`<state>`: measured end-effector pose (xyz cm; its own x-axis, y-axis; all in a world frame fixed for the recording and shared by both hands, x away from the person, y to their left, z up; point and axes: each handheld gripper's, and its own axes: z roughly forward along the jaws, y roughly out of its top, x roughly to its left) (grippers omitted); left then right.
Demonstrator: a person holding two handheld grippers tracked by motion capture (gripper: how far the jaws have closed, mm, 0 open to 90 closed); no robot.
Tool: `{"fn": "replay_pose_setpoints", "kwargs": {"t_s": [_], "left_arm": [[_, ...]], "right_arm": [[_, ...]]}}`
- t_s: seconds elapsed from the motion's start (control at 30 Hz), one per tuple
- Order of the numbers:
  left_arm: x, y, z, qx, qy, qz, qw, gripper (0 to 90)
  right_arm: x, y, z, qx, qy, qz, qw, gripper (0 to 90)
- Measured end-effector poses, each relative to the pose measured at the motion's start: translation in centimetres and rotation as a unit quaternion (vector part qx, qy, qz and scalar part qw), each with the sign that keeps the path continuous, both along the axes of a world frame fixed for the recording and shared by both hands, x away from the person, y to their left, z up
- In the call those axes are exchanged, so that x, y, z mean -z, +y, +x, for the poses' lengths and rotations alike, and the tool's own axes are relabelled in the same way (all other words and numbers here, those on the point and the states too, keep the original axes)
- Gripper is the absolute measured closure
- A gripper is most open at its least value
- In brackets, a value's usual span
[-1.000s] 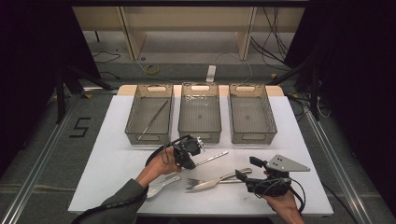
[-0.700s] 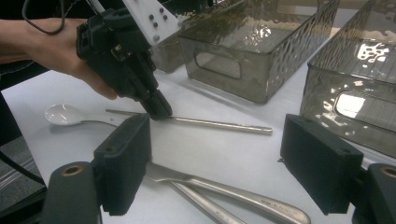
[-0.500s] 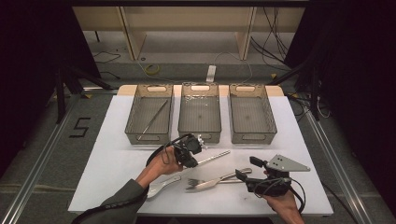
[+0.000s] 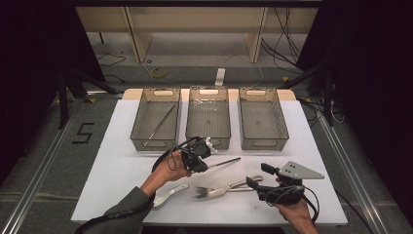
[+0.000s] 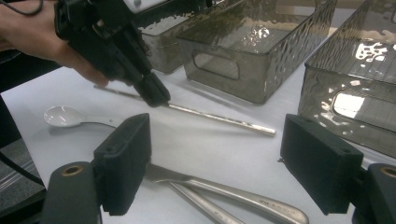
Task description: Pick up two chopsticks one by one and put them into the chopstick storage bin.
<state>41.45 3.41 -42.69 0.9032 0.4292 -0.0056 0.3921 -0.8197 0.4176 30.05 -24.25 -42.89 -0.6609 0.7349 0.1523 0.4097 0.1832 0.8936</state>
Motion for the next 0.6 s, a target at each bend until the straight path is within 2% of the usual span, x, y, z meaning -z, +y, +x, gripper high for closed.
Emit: {"fn": "replay_pose_setpoints", "kwargs": {"t_s": [0.37, 0.43, 0.47, 0.53, 0.6], "left_arm": [[-2.9, 1.6, 0.2, -0.019, -0.015, -0.038, 0.999, 86.1], [-3.6, 2.0, 0.3, -0.021, -0.012, -0.042, 0.9988, 86.1], [-4.0, 2.3, 0.4, -0.027, -0.019, -0.053, 0.998, 86.1], [-4.8, 2.9, 0.5, -0.03, -0.021, -0.062, 0.9974, 86.1], [-5.6, 3.6, 0.6, -0.038, -0.02, -0.08, 0.9959, 86.1]], "right_arm": [[0.0, -0.1, 0.0, 0.002, 0.0, 0.0, 1.0, 25.5], [0.0, -0.1, 0.0, 0.002, 0.0, 0.0, 1.0, 25.5], [0.0, -0.1, 0.0, 0.002, 0.0, 0.0, 1.0, 25.5], [0.0, -0.1, 0.0, 0.002, 0.001, 0.0, 1.0, 25.5], [0.0, -0.1, 0.0, 0.003, 0.001, -0.001, 1.0, 25.5]]}}
